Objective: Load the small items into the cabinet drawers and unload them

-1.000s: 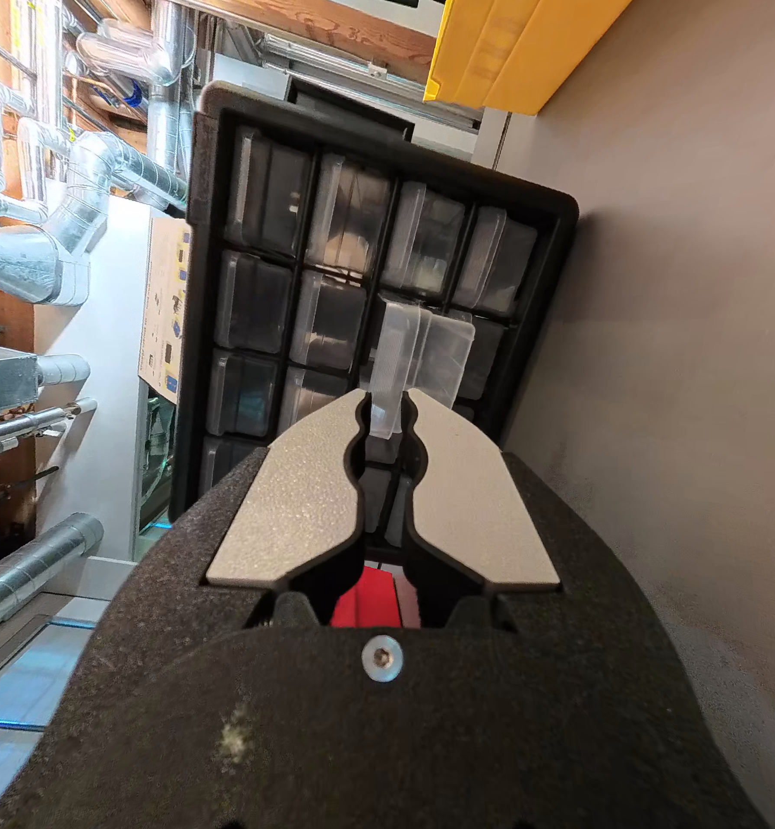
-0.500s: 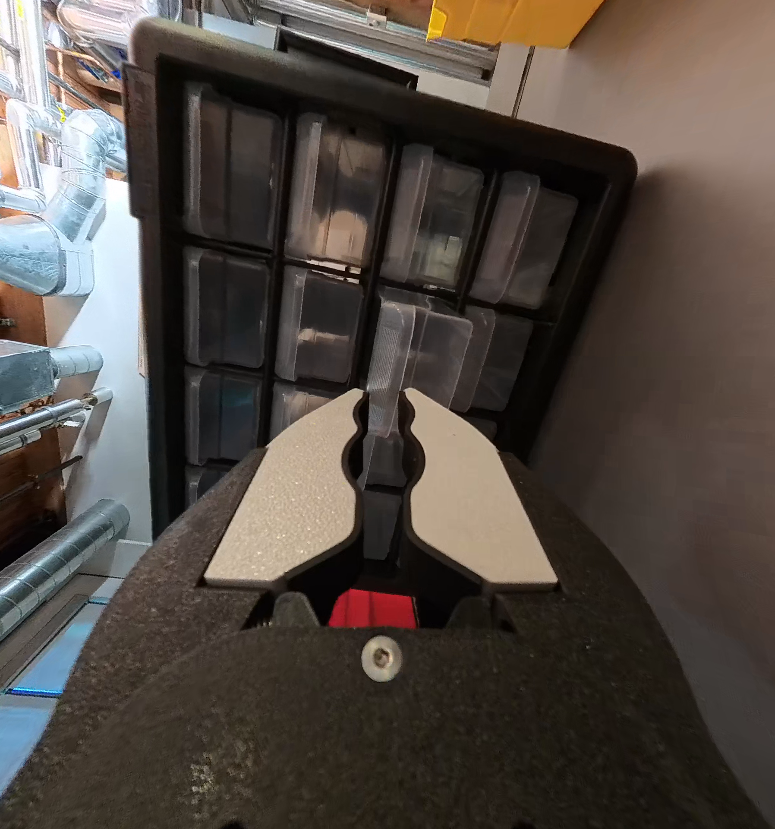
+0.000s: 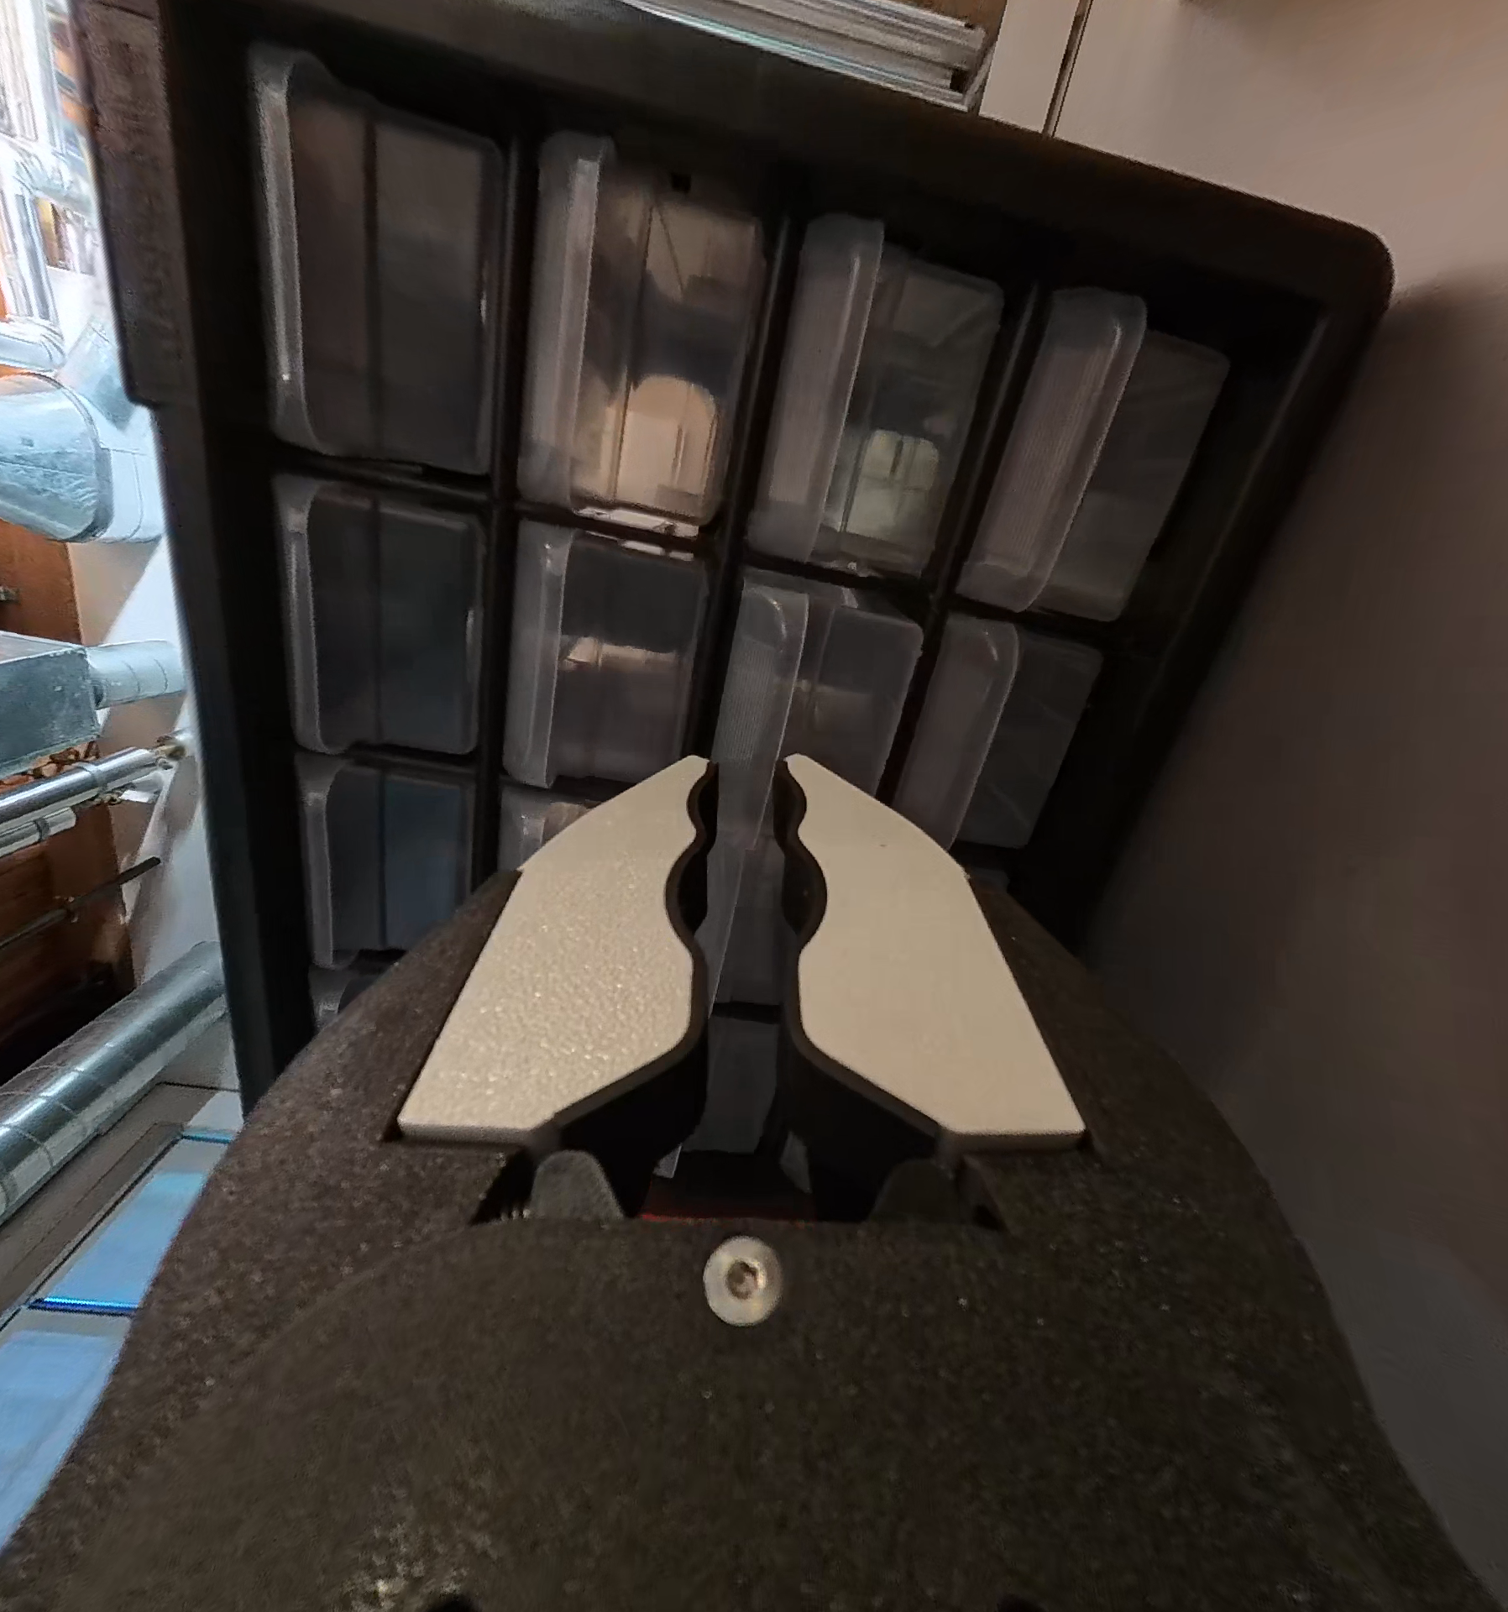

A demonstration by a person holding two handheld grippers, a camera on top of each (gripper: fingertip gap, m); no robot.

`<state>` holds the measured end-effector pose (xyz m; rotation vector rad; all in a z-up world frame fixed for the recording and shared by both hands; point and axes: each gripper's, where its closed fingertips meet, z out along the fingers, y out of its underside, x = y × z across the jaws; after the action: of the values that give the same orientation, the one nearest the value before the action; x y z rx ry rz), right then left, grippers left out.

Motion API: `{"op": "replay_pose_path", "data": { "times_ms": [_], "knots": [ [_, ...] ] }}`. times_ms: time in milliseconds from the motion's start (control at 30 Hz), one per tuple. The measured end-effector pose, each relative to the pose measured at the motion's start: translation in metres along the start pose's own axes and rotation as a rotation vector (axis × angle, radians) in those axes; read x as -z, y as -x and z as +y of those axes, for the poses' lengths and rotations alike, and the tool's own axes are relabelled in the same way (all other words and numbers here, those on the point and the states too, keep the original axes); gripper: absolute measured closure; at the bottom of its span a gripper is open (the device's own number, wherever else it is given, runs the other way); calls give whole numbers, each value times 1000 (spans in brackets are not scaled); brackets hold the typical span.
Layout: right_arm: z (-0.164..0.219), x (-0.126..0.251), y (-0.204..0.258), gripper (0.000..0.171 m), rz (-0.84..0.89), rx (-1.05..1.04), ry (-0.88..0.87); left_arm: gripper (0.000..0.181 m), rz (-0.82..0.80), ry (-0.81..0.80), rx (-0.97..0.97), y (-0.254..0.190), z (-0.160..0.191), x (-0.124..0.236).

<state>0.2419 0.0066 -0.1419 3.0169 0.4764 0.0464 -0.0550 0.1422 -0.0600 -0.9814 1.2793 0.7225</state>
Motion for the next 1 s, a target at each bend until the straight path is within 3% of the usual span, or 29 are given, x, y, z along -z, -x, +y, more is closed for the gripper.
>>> {"op": "replay_pose_path", "data": {
  "times_ms": [467,667,867,1000],
  "knots": [
    [13,47,-6,151,86,-35,-181,169,-21,12,-3,0,1,-10],
    [19,33,-7,151,20,-41,-169,152,-18,3,30,1,5,7],
    [17,12,-6,152,-56,-40,-124,165,99,14,81,-10,15,25],
    [17,1,0,154,-86,-20,-68,165,137,9,-6,-32,15,27]
  ]
}}
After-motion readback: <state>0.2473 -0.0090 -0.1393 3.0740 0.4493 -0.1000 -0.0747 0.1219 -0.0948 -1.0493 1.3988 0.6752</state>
